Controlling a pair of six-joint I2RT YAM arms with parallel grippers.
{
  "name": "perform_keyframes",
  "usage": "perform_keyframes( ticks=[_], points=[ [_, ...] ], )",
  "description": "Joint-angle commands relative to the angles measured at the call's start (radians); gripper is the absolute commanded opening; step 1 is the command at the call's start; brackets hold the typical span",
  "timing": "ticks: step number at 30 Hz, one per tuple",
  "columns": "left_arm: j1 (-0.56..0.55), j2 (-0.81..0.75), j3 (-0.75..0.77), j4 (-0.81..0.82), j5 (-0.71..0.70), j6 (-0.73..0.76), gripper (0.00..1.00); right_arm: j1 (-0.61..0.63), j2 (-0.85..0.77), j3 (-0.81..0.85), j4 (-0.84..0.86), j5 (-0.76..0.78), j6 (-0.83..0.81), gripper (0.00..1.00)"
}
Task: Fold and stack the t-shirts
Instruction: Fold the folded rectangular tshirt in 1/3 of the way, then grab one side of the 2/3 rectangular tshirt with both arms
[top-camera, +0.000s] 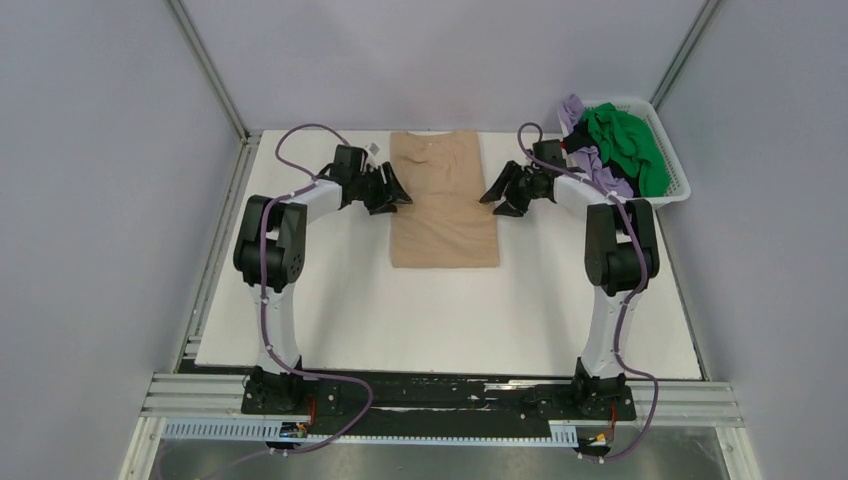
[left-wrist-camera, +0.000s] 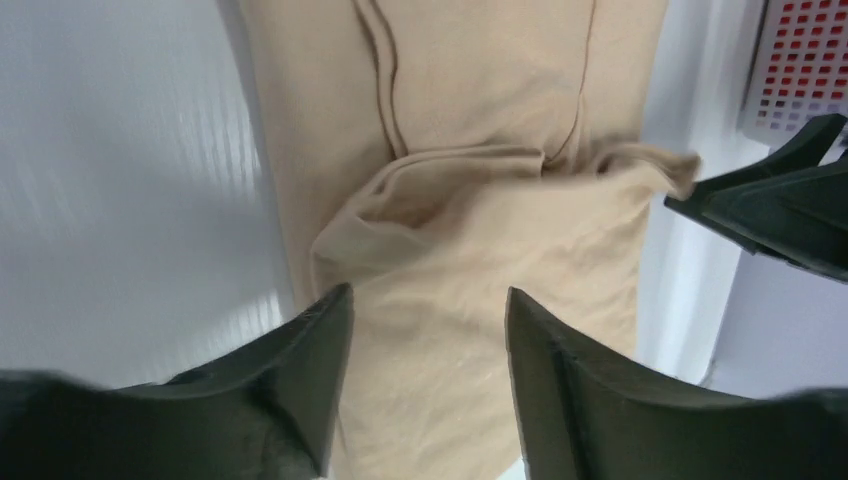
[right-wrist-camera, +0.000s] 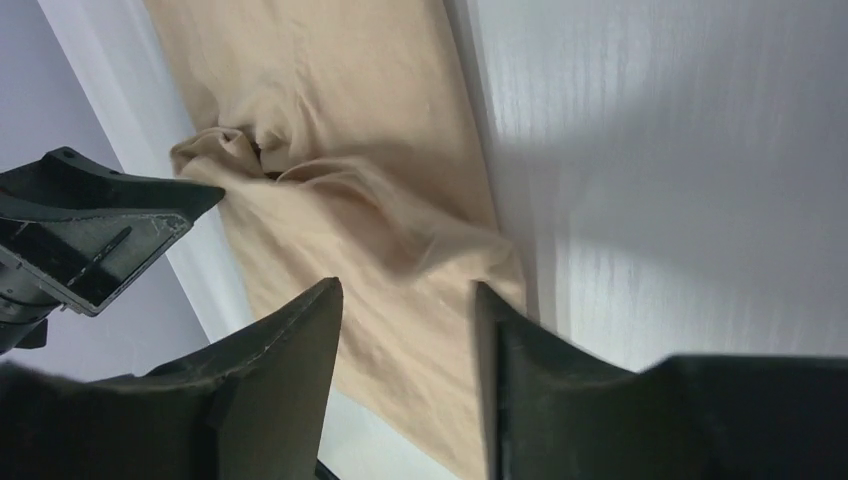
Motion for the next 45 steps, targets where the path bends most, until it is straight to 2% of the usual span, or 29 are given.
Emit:
perform_keyframes(
  ticks=[1,3,4,5,12,17,23,27,29,30,33,35,39,42,45],
  points=[
    [0.035,-0.015,0.078,0.047,0.044,-0.012,0.92,-0.017,-0.013,0.083,0.027,-0.031,-0.022,0.62],
    [0.036,-0.047,0.074,0.048,0.047,-0.017,0.99,-0.016,-0.057,0.063,0.031,-0.03,-0.026,0.86],
    [0.037,-0.077,0.064,0.06,0.053,-0.02,0.99,-0.016,-0.08,0.045,0.034,-0.021,-0.029,0.98],
    [0.037,-0.093,0.026,0.07,0.056,-0.023,1.0,-0.015,-0.107,0.017,0.035,-0.011,-0.034,1.0],
    [0.027,-0.334,-0.212,0.045,-0.024,0.002,1.0,-0.008,-0.343,-0.252,0.056,0.055,-0.084,1.0],
    [-0.036,-0.496,-0.431,-0.029,-0.108,0.005,1.0,-0.003,-0.485,-0.439,0.071,0.044,-0.074,1.0],
    [-0.086,-0.534,-0.598,0.014,-0.112,-0.042,1.0,0.004,-0.524,-0.531,0.093,-0.002,-0.082,1.0],
    [-0.103,-0.49,-0.634,0.06,-0.076,-0.063,0.93,0.01,-0.487,-0.539,0.103,-0.026,-0.091,1.0],
    [-0.12,-0.463,-0.627,0.064,-0.082,-0.063,0.85,0.013,-0.471,-0.54,0.113,-0.027,-0.087,1.0],
    [-0.127,-0.444,-0.619,0.061,-0.084,-0.063,0.78,0.013,-0.462,-0.54,0.117,-0.027,-0.086,0.99],
    [-0.133,-0.406,-0.604,0.06,-0.091,-0.065,0.64,0.018,-0.431,-0.54,0.128,-0.029,-0.082,0.96],
    [-0.134,-0.379,-0.597,0.066,-0.098,-0.064,0.57,0.022,-0.407,-0.54,0.135,-0.032,-0.078,0.9],
    [-0.133,-0.331,-0.566,0.044,-0.137,-0.055,0.51,0.034,-0.36,-0.539,0.14,-0.035,-0.087,0.8],
    [-0.133,-0.297,-0.546,0.024,-0.169,-0.049,0.45,0.041,-0.33,-0.544,0.14,-0.018,-0.09,0.69],
    [-0.133,-0.281,-0.53,0.02,-0.175,-0.048,0.34,0.05,-0.314,-0.549,0.14,0.016,-0.093,0.59]
  ],
)
